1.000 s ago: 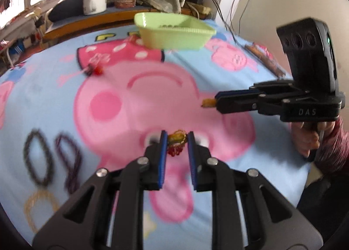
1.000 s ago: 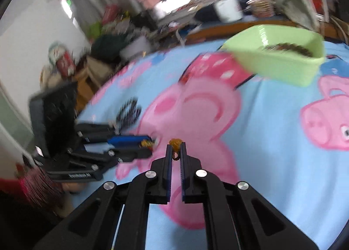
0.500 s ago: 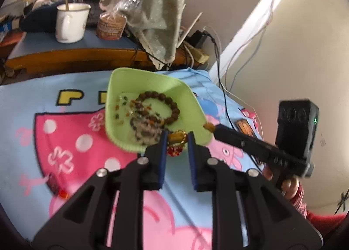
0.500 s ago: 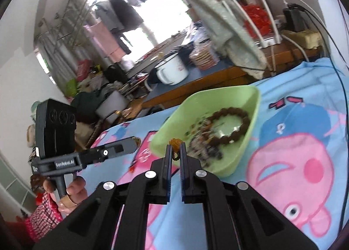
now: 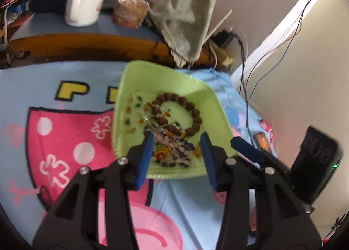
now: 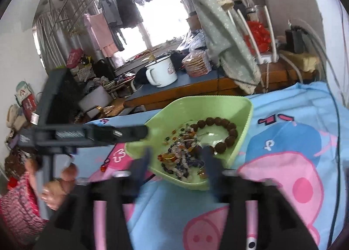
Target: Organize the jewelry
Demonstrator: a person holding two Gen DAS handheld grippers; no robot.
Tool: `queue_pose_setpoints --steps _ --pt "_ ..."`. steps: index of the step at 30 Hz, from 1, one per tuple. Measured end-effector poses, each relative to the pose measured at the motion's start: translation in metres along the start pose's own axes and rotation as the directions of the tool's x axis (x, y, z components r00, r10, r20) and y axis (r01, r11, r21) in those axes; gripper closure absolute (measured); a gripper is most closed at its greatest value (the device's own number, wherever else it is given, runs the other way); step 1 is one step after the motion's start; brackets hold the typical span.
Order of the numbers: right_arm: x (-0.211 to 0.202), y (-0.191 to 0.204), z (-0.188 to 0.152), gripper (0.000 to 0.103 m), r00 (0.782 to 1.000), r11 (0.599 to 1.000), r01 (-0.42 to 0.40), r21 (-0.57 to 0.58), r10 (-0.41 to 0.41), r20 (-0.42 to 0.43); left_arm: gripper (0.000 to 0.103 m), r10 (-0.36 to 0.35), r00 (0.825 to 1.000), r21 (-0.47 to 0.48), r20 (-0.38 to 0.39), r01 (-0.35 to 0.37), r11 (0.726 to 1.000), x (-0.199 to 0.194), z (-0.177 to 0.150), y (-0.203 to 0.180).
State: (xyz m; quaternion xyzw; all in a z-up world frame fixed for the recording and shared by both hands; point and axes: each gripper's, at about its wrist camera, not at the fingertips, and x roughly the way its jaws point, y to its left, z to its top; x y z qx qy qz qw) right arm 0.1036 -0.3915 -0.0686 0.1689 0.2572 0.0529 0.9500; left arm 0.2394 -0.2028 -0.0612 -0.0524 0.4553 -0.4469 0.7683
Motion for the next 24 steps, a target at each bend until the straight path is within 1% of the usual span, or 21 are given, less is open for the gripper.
queue_pose_setpoints --steps 2,3,5,6,8,10,11,12,13,14,15,17,18,19,21,23,24 --pt "-0.003 0.003 -0.001 0.075 1.0 0.999 0.024 -0.027 -0.023 0.02 0.061 -0.004 0.999 -0.002 0.038 0.004 1.0 -0.02 -0.001 0.004" --pt "-0.007 0.006 -0.002 0.075 0.999 0.999 0.029 -0.043 -0.027 0.039 0.061 -0.006 0.997 0.001 0.073 0.006 1.0 -0.04 -0.005 0.009" --pt "-0.013 0.013 -0.004 0.075 0.998 0.997 0.023 -0.068 -0.019 0.063 0.061 0.012 0.991 -0.004 0.132 -0.012 1.0 -0.074 -0.016 0.021" --pt "-0.016 0.019 -0.004 0.075 0.997 0.996 0.012 -0.086 -0.006 0.072 0.061 0.025 0.985 -0.015 0.172 -0.023 1.0 -0.1 -0.028 0.032" --pt "-0.02 0.03 -0.003 0.075 0.996 0.995 -0.028 -0.101 0.036 0.078 0.061 0.077 0.973 -0.038 0.219 -0.07 0.997 -0.14 -0.054 0.055" --pt "-0.019 0.046 -0.002 0.081 0.993 0.989 -0.092 -0.118 0.099 0.057 0.061 0.166 0.954 -0.089 0.248 -0.148 0.985 -0.177 -0.085 0.082" --pt "-0.016 0.058 -0.003 0.085 0.991 0.983 -0.123 -0.137 0.128 0.031 0.061 0.197 0.947 -0.116 0.252 -0.173 0.978 -0.191 -0.097 0.092" --pt "-0.009 0.07 -0.004 0.091 0.989 0.976 -0.149 -0.161 0.15 -0.009 0.061 0.246 0.935 -0.165 0.254 -0.209 0.964 -0.211 -0.115 0.108" --pt "-0.003 0.082 -0.005 0.094 0.986 0.97 -0.166 -0.178 0.16 -0.05 0.061 0.272 0.927 -0.193 0.256 -0.227 0.955 -0.222 -0.126 0.117" --pt "0.007 0.095 -0.008 0.099 0.981 0.963 -0.184 -0.197 0.166 -0.104 0.061 0.301 0.918 -0.225 0.259 -0.246 0.943 -0.234 -0.138 0.125" --pt "0.016 0.106 -0.011 0.103 0.975 0.958 -0.196 -0.21 0.167 -0.146 0.061 0.338 0.905 -0.268 0.26 -0.268 0.925 -0.249 -0.155 0.135" --pt "0.046 0.134 -0.019 0.103 0.952 0.943 -0.223 -0.248 0.157 -0.261 0.061 0.373 0.89 -0.306 0.263 -0.29 0.907 -0.264 -0.173 0.144" --pt "0.061 0.147 -0.022 0.103 0.941 0.937 -0.227 -0.263 0.143 -0.306 0.061 0.389 0.881 -0.323 0.268 -0.298 0.898 -0.27 -0.185 0.146" --pt "0.073 0.154 -0.024 0.103 0.934 0.935 -0.231 -0.269 0.135 -0.331 0.061 0.397 0.877 -0.331 0.271 -0.303 0.894 -0.274 -0.193 0.146" --pt "0.099 0.165 -0.025 0.103 0.922 0.94 -0.218 -0.263 0.11 -0.37 0.061 0.397 0.876 -0.329 0.272 -0.303 0.894 -0.277 -0.205 0.145" --pt "0.127 0.173 -0.022 0.103 0.915 0.951 -0.183 -0.249 0.072 -0.398 0.061 0.397 0.878 -0.303 0.266 -0.315 0.899 -0.276 -0.211 0.139" --pt "0.134 0.176 -0.023 0.103 0.913 0.953 -0.171 -0.25 0.058 -0.404 0.061 0.399 0.877 -0.285 0.266 -0.324 0.902 -0.274 -0.212 0.135"
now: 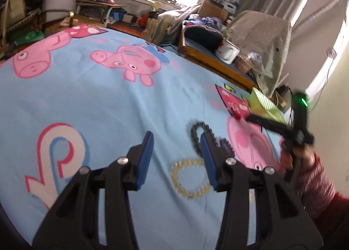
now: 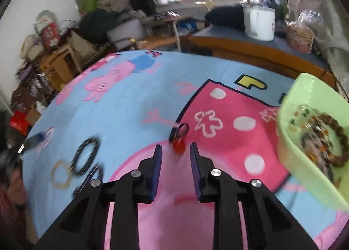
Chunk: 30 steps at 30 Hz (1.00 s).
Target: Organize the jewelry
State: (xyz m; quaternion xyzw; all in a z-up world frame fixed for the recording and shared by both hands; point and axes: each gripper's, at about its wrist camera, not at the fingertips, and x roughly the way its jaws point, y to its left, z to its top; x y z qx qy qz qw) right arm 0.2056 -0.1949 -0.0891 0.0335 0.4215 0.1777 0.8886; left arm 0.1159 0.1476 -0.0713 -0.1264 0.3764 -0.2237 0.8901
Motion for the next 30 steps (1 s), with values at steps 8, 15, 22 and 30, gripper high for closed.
queue_pose_setpoints --steps 8,15,22,30 --pt "0.019 -0.004 0.0 0.103 0.998 0.999 0.048 0.0 -0.048 -0.047 0.061 -0.029 0.999 0.141 -0.029 0.033 0.989 0.007 -0.013 -0.039" --pt "-0.018 0.029 -0.051 0.103 0.996 0.992 -0.074 -0.106 0.068 -0.057 0.061 0.025 0.997 0.385 -0.079 0.007 0.923 0.042 -0.035 -0.104" --pt "-0.052 0.058 -0.089 0.103 0.984 0.965 -0.18 -0.191 0.174 -0.047 0.065 0.107 0.978 0.446 -0.179 -0.016 0.895 0.085 -0.046 -0.117" --pt "-0.054 0.059 -0.092 0.103 0.981 0.968 -0.192 -0.163 0.184 -0.063 0.095 0.038 0.969 0.362 -0.246 0.056 0.93 0.083 -0.043 -0.111"
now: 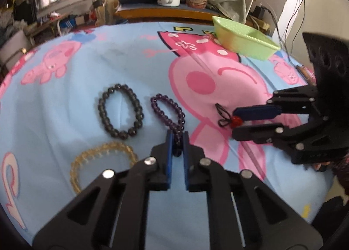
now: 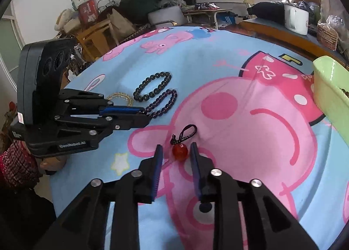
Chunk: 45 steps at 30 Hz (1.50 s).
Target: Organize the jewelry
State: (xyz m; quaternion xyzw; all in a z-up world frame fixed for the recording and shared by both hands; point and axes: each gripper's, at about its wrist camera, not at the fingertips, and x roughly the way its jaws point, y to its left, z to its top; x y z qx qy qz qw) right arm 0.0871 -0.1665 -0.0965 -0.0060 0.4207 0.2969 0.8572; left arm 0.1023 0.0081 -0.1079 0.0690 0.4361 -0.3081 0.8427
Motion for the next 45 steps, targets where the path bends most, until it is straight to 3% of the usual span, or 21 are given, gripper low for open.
queue_pose_setpoints --steps 2,5,9,15,17,20,22,25,29,31,32,33,37,40,41,43,45 --pt "0.0 0.001 -0.002 0.097 1.0 1.0 0.012 -0.01 -0.012 0.008 0.095 -0.081 0.997 -0.034 0.001 0.081 0.996 -0.008 -0.006 0.001" --pt "-0.005 0.004 -0.005 0.094 0.999 0.999 0.034 -0.017 -0.033 0.035 0.095 -0.141 0.99 -0.056 0.006 0.141 0.988 -0.019 -0.02 0.001" --pt "-0.005 0.004 -0.005 0.094 0.999 1.0 0.022 -0.015 -0.022 0.037 0.095 -0.174 0.985 -0.102 0.01 0.174 0.979 -0.03 -0.038 0.007" --pt "0.005 0.014 -0.003 0.092 0.999 0.998 0.041 -0.038 -0.041 0.004 0.095 -0.135 0.991 -0.104 -0.018 0.132 0.986 -0.043 -0.058 0.011" --pt "0.005 0.014 -0.004 0.092 0.999 0.999 0.038 -0.027 -0.038 0.004 0.089 -0.106 0.994 -0.092 -0.026 0.103 0.99 -0.05 -0.061 0.011" --pt "0.003 0.012 -0.004 0.092 0.999 0.999 0.046 -0.013 -0.046 0.007 0.074 -0.055 0.998 -0.094 0.016 0.057 0.994 -0.064 -0.06 0.02" --pt "0.002 0.012 -0.005 0.092 0.998 0.998 0.055 -0.008 -0.055 0.01 0.074 -0.043 0.998 -0.115 0.043 0.048 0.992 -0.072 -0.059 0.03" --pt "-0.011 0.011 -0.001 0.092 0.991 0.994 0.106 0.017 -0.107 0.08 0.074 -0.022 0.997 -0.143 0.07 0.031 0.989 -0.081 -0.056 0.042" --pt "-0.017 0.024 0.017 0.092 0.994 1.0 0.013 0.014 -0.014 0.112 0.074 0.025 0.997 -0.126 0.077 -0.015 0.992 -0.084 -0.057 0.044" --pt "-0.004 0.039 0.028 0.093 0.997 1.0 -0.015 -0.016 0.016 0.069 0.074 0.066 0.995 -0.135 0.07 -0.056 0.989 -0.081 -0.055 0.048" --pt "0.004 0.046 0.033 0.098 0.999 0.999 -0.02 -0.027 0.021 0.047 0.074 0.096 0.993 -0.157 0.064 -0.085 0.984 -0.079 -0.053 0.053" --pt "0.012 0.053 0.037 0.103 0.999 0.999 -0.026 -0.036 0.027 0.029 0.074 0.105 0.993 -0.176 0.063 -0.092 0.98 -0.078 -0.053 0.058" --pt "0.051 0.072 0.052 0.103 0.997 0.997 -0.059 -0.04 0.057 -0.046 0.074 0.104 0.994 -0.264 0.045 -0.089 0.96 -0.07 -0.045 0.078" --pt "0.073 0.08 0.06 0.103 0.996 0.999 -0.02 -0.049 0.016 -0.082 0.074 0.163 0.987 -0.243 -0.003 -0.159 0.957 -0.052 -0.042 0.081" --pt "0.077 0.081 0.06 0.103 0.997 0.998 -0.011 -0.058 0.006 -0.081 0.084 0.17 0.985 -0.225 0.013 -0.163 0.961 -0.051 -0.041 0.077" --pt "0.076 0.082 0.059 0.103 0.997 0.998 -0.005 -0.06 0.0 -0.08 0.092 0.151 0.989 -0.196 0.014 -0.145 0.97 -0.051 -0.042 0.069" --pt "0.067 0.08 0.051 0.103 0.997 0.998 -0.02 -0.064 0.015 -0.076 0.097 0.076 0.997 -0.185 0.011 -0.073 0.98 -0.051 -0.044 0.062"
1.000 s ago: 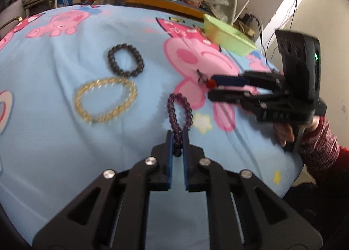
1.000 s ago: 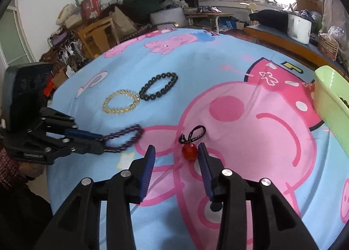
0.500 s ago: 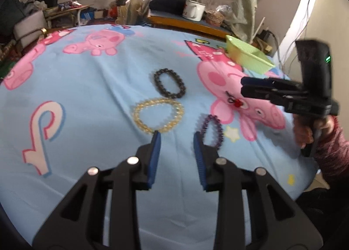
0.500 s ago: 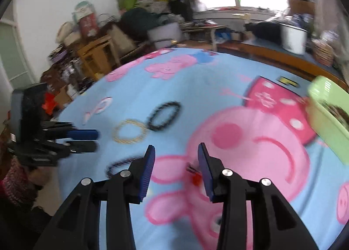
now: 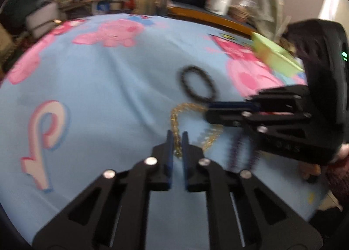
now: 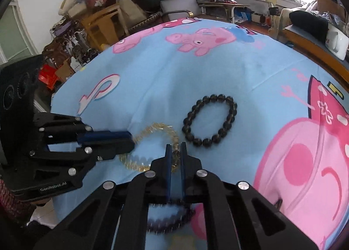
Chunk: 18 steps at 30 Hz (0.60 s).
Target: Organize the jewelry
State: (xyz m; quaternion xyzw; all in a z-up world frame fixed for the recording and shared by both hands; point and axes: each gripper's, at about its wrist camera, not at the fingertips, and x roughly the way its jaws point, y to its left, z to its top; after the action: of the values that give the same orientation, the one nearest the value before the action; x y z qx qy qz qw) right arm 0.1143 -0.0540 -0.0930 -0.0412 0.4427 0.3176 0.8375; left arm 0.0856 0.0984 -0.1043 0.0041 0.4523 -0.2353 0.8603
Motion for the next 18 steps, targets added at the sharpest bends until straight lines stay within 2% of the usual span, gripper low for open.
queue_pose_setpoints --steps 4,9,14,18 --pt "-0.028 -0.011 -0.015 0.103 0.997 0.999 -0.03 0.034 0.028 0.065 0.097 -0.039 0.999 0.027 -0.003 0.039 0.999 0.0 0.007 -0.02" --pt "-0.083 -0.048 -0.034 0.103 0.98 0.99 -0.018 0.141 -0.011 0.199 0.097 -0.14 0.99 0.088 0.013 0.138 0.987 0.006 0.049 -0.068" --pt "-0.156 -0.108 -0.044 0.103 0.937 0.964 0.006 0.265 -0.098 0.336 0.096 -0.215 0.975 0.231 0.052 0.198 0.953 0.02 0.101 -0.141" --pt "-0.201 -0.145 -0.05 0.103 0.911 0.947 0.02 0.32 -0.149 0.384 0.096 -0.271 0.961 0.285 0.059 0.244 0.927 0.034 0.125 -0.18"
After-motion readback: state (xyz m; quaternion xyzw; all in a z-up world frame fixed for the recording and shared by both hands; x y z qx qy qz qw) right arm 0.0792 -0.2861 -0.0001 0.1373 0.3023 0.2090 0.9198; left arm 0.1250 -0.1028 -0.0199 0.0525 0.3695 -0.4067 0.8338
